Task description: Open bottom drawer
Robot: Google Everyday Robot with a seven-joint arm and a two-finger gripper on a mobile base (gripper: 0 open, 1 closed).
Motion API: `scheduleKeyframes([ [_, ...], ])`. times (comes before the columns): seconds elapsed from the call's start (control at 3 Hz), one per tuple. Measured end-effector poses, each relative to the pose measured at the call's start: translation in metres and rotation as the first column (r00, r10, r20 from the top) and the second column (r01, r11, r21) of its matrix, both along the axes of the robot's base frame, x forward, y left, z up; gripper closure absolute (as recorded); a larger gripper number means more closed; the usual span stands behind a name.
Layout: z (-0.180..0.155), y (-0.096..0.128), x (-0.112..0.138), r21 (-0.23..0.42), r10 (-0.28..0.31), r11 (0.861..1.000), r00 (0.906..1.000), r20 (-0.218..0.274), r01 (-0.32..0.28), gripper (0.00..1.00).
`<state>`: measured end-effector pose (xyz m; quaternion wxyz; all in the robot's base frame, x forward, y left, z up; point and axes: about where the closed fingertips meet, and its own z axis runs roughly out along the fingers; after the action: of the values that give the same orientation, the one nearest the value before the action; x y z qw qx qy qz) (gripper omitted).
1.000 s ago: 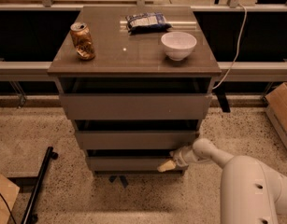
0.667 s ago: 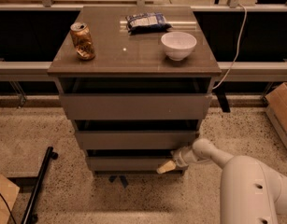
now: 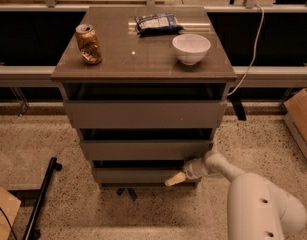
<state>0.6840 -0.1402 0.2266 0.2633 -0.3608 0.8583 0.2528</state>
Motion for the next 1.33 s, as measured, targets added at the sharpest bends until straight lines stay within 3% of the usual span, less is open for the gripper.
scheduleKeyframes([
  [0.33, -0.012, -0.016, 0.018, 0.002, -0.049, 0.999, 0.9985, 0.025, 0.049, 0.00],
  [1.0, -0.015, -0.017, 0.014, -0.011, -0.052, 0.999, 0.9985, 0.019, 0.052, 0.03],
  [1.33, -0.035, -0.008, 0.007, -0.073, -0.042, 0.997, 0.9987, -0.029, 0.040, 0.27],
])
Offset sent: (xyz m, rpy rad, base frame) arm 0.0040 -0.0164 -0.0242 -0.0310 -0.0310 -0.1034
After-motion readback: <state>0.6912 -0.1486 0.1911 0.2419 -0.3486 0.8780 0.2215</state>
